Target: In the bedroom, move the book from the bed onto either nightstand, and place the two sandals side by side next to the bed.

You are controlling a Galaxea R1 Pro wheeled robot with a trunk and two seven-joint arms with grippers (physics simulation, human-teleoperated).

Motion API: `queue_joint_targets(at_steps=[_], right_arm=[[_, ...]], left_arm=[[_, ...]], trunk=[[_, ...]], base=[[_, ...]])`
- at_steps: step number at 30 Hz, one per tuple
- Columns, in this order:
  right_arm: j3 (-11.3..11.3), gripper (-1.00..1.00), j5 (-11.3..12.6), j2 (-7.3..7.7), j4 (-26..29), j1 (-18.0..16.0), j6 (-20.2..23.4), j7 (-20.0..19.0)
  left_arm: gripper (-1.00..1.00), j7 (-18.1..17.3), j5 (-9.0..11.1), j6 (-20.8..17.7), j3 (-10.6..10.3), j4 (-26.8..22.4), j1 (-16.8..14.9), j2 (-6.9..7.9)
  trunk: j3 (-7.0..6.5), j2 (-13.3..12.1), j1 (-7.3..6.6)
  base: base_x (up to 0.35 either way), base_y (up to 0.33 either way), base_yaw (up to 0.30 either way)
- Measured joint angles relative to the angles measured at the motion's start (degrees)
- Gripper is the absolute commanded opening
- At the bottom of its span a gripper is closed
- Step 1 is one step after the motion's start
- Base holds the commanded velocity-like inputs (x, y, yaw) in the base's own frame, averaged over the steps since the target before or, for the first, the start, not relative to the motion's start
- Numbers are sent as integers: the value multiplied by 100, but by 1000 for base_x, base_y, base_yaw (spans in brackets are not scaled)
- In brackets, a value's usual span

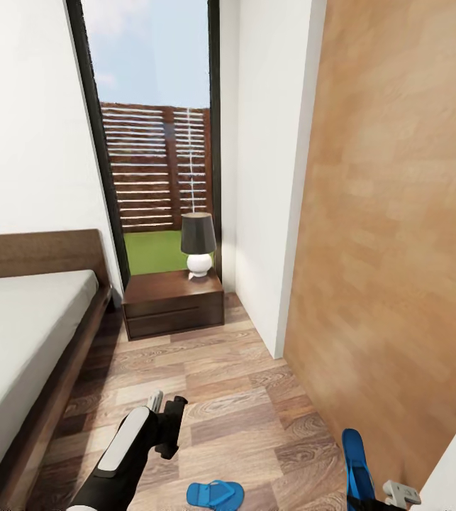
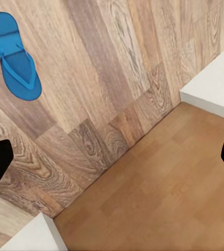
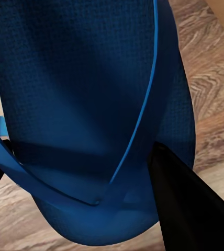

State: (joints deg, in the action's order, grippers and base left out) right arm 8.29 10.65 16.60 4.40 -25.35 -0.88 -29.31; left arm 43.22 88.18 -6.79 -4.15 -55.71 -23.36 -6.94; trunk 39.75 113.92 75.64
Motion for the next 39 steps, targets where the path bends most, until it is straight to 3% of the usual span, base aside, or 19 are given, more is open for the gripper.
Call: queue_joint_targets(at_steps=[33,35,36,37,38,39], right_arm=[[-17,-100,-5,-5,81,0,62,0],[-32,-100,-10,-84,131,-6,117,11],[-39,-100,-8,-224,214,-12,185,14],[-27,-100,-29,-421,355,-16,297,17],[-51,-100,-132,-771,984,-18,934,32],[-17,-100,-19,-1038,1262,-23,1122,13]], left_arm=[[100,0,0,4,0,-4,-2,0],[100,0,0,1,0,-6,-2,0],[100,-1,0,-1,-1,-12,-1,0],[100,-1,0,-3,-1,-16,-1,3],[100,6,-1,-10,1,-29,-1,41],[100,6,0,-11,-1,-25,-2,46]], trunk=[[592,1324,725],[628,1404,769],[646,1444,791],[664,1484,813],[683,1524,835],[699,1565,857]], base=[[0,0,0],[0,0,0],[0,0,0],[0,0,0],[0,0,0],[0,0,0]])
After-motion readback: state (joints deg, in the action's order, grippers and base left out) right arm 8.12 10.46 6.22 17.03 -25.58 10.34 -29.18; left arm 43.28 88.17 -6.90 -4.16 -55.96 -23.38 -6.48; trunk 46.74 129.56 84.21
